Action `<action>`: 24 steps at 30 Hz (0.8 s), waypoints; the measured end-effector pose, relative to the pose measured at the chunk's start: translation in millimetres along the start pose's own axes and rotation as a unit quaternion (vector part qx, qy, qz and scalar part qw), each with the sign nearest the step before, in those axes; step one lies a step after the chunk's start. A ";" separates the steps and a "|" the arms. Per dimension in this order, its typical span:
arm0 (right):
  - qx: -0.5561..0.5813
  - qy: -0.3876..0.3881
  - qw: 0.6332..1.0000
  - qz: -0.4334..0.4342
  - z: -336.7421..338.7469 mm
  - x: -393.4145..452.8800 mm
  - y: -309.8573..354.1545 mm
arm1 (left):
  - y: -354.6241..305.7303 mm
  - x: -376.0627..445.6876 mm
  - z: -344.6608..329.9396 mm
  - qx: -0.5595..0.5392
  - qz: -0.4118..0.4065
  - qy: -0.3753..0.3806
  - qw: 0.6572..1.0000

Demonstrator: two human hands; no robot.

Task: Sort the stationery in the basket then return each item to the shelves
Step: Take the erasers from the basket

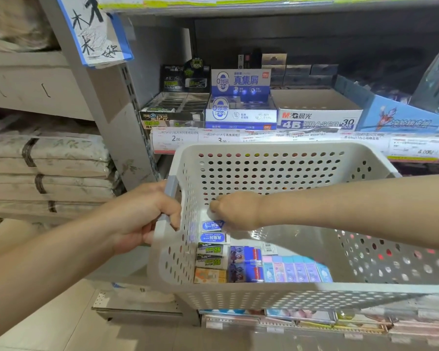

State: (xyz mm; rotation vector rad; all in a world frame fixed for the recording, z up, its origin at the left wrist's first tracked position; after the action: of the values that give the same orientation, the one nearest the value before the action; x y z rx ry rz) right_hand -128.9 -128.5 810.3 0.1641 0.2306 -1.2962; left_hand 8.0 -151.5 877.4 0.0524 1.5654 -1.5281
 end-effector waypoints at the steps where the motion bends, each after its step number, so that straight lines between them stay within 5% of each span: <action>1: 0.001 0.005 1.000 0.004 1.0 -1.2 0.1 | 0.1 -0.4 -0.1 0.001 0.001 0.000 1.000; 16: -0.083 0.009 0.996 0.017 -3.1 -2.2 2.7 | -1.3 4.0 -4.0 0.014 -0.009 0.035 0.999; 24: -0.131 0.074 0.988 0.035 -14.7 0.7 10.8 | 4.2 4.3 -7.2 0.016 -0.007 0.030 0.999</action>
State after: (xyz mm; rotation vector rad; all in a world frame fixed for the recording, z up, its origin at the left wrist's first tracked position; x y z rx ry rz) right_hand -119.4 -122.7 795.8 0.0434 0.5156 -1.1733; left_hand 4.0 -147.1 870.2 0.1065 1.5905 -1.5758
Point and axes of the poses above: each hand's wrist, its own x-axis towards the middle knuckle, its own z-axis out of the back of the hand, y = z × x, the point moved 7 cm from there along x, towards the middle knuckle, and after that the axes turned 13 degrees about z, right-handed, at the moved point
